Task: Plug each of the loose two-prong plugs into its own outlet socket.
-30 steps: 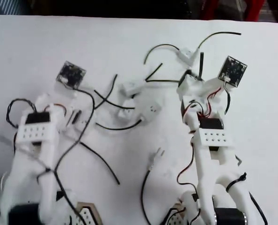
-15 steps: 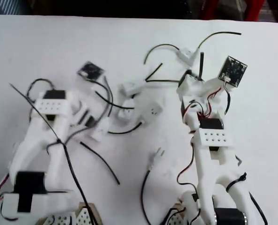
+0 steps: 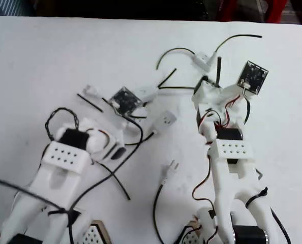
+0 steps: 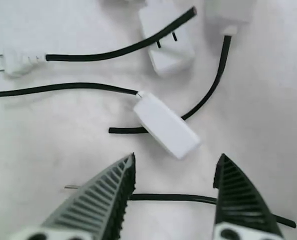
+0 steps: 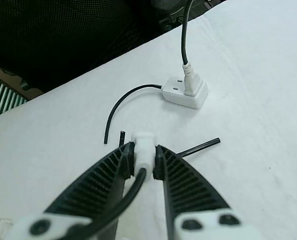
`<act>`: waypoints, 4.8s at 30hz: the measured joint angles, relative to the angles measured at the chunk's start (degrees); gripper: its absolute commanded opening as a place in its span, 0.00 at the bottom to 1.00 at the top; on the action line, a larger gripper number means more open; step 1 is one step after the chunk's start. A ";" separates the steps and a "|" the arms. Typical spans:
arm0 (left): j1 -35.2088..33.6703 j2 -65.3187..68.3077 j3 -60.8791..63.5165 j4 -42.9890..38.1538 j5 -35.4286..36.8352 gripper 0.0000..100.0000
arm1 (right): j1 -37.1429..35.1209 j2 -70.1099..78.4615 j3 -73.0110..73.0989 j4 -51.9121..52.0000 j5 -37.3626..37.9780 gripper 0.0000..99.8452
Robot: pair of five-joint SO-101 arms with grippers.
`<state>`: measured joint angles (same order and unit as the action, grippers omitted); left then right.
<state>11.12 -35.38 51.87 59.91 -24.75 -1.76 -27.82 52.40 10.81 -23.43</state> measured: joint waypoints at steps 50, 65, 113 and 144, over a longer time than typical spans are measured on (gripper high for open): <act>1.32 15.12 -9.85 -3.87 10.46 0.30 | 0.00 0.00 0.00 0.00 0.00 0.02; -2.55 15.30 -16.09 5.01 -42.29 0.30 | 0.00 0.00 0.00 0.00 0.00 0.02; 5.27 44.40 -34.55 5.36 -24.88 0.08 | 0.00 0.00 0.00 0.00 0.00 0.02; -15.74 27.52 -34.55 11.87 -1.67 0.31 | -11.08 0.00 -4.22 14.24 14.42 0.02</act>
<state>-4.62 -7.87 17.32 71.78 -26.42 -12.84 -27.82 48.18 25.05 -9.01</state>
